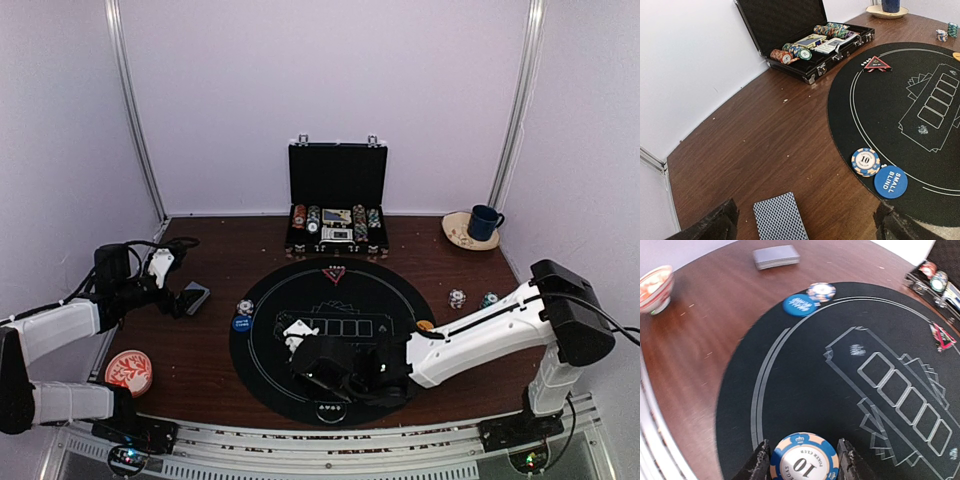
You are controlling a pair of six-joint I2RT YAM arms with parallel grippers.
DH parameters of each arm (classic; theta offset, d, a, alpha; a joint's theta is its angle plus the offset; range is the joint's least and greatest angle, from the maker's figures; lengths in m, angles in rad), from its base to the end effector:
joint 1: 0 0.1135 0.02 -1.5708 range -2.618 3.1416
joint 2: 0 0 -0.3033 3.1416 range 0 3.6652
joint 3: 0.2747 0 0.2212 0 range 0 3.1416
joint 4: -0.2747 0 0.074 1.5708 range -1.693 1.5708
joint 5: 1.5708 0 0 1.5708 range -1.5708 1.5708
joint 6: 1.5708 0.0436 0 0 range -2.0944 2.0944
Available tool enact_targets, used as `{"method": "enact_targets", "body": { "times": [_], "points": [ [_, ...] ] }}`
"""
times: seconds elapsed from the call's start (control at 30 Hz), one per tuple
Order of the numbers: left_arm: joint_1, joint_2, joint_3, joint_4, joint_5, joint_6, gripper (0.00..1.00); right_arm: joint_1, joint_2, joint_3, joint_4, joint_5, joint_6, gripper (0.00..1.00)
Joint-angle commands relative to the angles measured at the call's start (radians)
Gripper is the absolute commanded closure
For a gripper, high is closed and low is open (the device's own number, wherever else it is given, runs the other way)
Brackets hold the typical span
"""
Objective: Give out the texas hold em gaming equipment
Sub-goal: Place the poker chips pile in the dealer area.
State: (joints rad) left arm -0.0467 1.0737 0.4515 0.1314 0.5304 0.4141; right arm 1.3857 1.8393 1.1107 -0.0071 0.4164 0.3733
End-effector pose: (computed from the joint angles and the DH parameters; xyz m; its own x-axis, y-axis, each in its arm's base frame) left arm 0.1805 -0.0305 0.2522 -0.2355 0.3585 -0.9034 0.6343 0.7609 0.1366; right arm 0.0879 0.3739 0.2325 -0.4227 -0.4453 -0.7893 -0.7406 0.6717 0.0176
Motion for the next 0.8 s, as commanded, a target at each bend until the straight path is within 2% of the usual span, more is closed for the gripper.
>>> {"method": "enact_targets", "body": {
  "times": [0.0,0.27,0.77],
  "points": [
    [-0.001,0.003,-0.004,0.047,-0.006,0.001,0.02,0.053,0.028,0.027,0.033,-0.023,-0.034,0.72],
    [-0.002,0.004,-0.004,0.047,-0.007,0.003,0.02,0.107,0.025,-0.010,0.027,-0.059,-0.072,0.72],
    [-0.002,0.010,-0.002,0.046,-0.007,0.004,0.02,0.114,0.039,-0.059,-0.002,-0.170,-0.141,0.71]
  ]
}}
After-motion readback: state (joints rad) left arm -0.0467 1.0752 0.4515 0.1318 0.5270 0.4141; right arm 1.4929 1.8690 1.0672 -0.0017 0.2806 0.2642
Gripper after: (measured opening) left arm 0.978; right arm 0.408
